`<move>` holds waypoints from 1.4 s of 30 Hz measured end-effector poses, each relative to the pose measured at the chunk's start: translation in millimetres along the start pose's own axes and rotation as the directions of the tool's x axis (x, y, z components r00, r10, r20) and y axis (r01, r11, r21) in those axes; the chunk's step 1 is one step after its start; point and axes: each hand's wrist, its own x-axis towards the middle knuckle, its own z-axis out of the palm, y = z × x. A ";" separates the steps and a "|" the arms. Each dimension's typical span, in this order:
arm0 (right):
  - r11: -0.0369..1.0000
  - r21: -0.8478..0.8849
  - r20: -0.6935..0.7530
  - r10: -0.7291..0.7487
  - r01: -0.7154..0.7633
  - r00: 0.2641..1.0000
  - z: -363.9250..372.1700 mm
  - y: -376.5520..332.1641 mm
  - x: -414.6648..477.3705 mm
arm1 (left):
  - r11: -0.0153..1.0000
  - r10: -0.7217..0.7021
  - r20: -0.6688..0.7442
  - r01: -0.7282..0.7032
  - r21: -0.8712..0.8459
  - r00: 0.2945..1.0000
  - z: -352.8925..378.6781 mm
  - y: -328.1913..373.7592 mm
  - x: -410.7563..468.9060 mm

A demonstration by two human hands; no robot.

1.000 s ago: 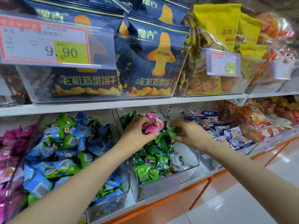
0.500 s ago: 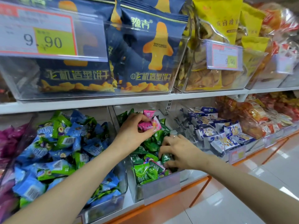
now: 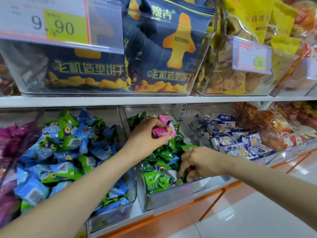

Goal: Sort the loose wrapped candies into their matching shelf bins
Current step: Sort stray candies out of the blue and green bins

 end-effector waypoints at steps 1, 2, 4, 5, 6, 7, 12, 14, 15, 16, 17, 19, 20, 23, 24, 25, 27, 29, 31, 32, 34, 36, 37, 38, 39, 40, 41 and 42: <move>0.998 -0.061 0.049 0.007 -0.004 0.999 0.4 -0.1 3.9 | 1.000 -0.001 0.000 0.001 -0.005 1.000 -0.4 0.2 -0.4; 0.996 -0.089 0.076 0.017 -0.010 0.997 0.4 0.4 7.2 | 1.000 -0.001 0.000 0.001 -0.008 1.000 -0.7 0.5 -0.6; 0.996 -0.083 0.104 0.019 -0.011 0.994 0.8 2.1 12.7 | 1.000 -0.001 0.000 0.001 -0.017 1.000 -1.2 1.1 -1.3; 0.997 -0.077 0.119 0.015 -0.006 0.993 1.4 2.6 14.5 | 1.000 0.000 0.002 0.000 -0.024 1.000 -1.3 1.3 -1.7; 0.997 -0.072 0.128 0.014 -0.005 0.992 2.2 3.1 15.7 | 1.000 0.002 0.005 -0.001 -0.030 1.000 -1.5 1.5 -1.9; 0.998 -0.062 0.128 0.021 -0.013 0.992 3.9 3.9 16.4 | 0.999 0.003 0.008 -0.003 -0.032 1.000 -1.6 1.3 -1.9; 0.999 -0.028 0.060 0.040 -0.039 0.997 17.1 3.7 19.0 | 1.000 0.015 0.013 -0.015 0.004 1.000 -1.4 -0.4 -1.8; 0.999 -0.011 0.030 0.048 -0.047 0.998 19.8 2.5 20.0 | 1.000 0.012 0.009 -0.012 0.003 1.000 -1.1 -0.6 -1.9; 0.999 -0.004 0.022 0.051 -0.051 0.998 20.6 2.2 20.1 | 1.000 0.011 0.009 -0.011 -0.001 1.000 -1.1 -0.5 -1.7; 0.999 0.005 0.016 0.050 -0.050 0.999 21.1 2.0 20.1 | 1.000 0.012 0.008 -0.012 -0.003 1.000 -1.2 -0.3 -1.7; 0.999 0.019 0.011 0.050 -0.051 0.999 21.4 1.7 19.9 | 1.000 0.013 0.007 -0.013 -0.004 1.000 -1.6 -0.2 -1.6; 0.997 0.057 -0.002 0.049 -0.049 0.999 21.6 1.8 19.0 | 1.000 0.015 0.005 -0.015 -0.010 1.000 -2.8 -0.1 -1.9; 0.996 0.080 -0.013 0.050 -0.049 0.999 21.4 2.7 18.4 | 1.000 0.014 0.005 -0.014 -0.011 1.000 -3.1 -0.2 -1.8; 0.982 0.178 -0.038 0.071 -0.063 0.997 18.0 5.0 15.4 | 1.000 0.010 0.010 -0.010 -0.001 1.000 -2.1 -0.8 -1.0; 0.975 0.211 -0.033 0.078 -0.070 0.996 15.6 5.4 13.8 | 1.000 0.010 0.017 -0.010 0.007 1.000 -1.2 -0.7 -0.5; 0.965 0.252 -0.022 0.082 -0.074 0.996 12.4 5.7 11.7 | 1.000 0.010 0.022 -0.011 0.014 1.000 -0.4 -0.9 0.2; 0.917 0.390 -0.004 0.092 -0.083 0.996 2.6 6.0 5.7 | 1.000 0.007 0.029 -0.007 0.012 1.000 0.5 -0.5 0.5; 0.854 0.511 -0.022 0.127 -0.098 0.992 -10.0 9.2 -2.4 | 1.000 0.009 0.035 -0.009 -0.002 0.999 0.7 -0.2 -0.2; 0.768 0.634 -0.094 0.187 -0.086 0.978 -22.7 10.5 -11.5 | 1.000 0.006 0.046 -0.005 -0.026 0.999 -1.4 2.4 -1.5; 0.703 0.708 -0.138 0.227 -0.065 0.964 -26.8 8.7 -15.8 | 0.999 0.001 0.045 0.001 -0.047 0.999 -3.1 4.8 -2.7; 0.585 0.811 -0.231 0.331 -0.007 0.915 -30.7 0.9 -21.1 | 0.994 -0.017 0.032 0.021 -0.110 0.999 -7.6 10.6 -7.4; 0.497 0.866 -0.300 0.439 0.049 0.847 -31.9 -12.3 -23.4 | 0.979 -0.043 0.022 0.047 -0.196 0.999 -14.5 16.8 -19.6; 0.447 0.889 -0.325 0.470 0.096 0.821 -32.3 -20.7 -23.6 | 0.972 -0.050 0.019 0.053 -0.228 0.999 -19.2 19.7 -30.1; 0.391 0.908 -0.341 0.484 0.150 0.806 -33.3 -30.5 -23.9 | 0.970 -0.042 0.011 0.044 -0.239 0.999 -24.5 21.7 -43.3; 0.347 0.920 -0.345 0.488 0.185 0.801 -35.0 -42.0 -24.0 | 0.973 -0.021 0.005 0.021 -0.230 1.000 -30.8 22.3 -58.4; 0.325 0.925 -0.342 0.485 0.197 0.805 -36.6 -54.7 -23.7 | 0.976 0.003 0.006 -0.002 -0.217 1.000 -38.5 22.5 -75.4; 0.329 0.925 -0.336 0.477 0.190 0.812 -38.8 -68.8 -22.2 | 0.979 0.020 0.011 -0.017 -0.202 1.000 -48.0 20.8 -93.4; 0.338 0.924 -0.331 0.465 0.181 0.821 -40.6 -84.4 -19.9 | 0.982 0.023 0.014 -0.020 -0.186 1.000 -59.2 18.4 -112.3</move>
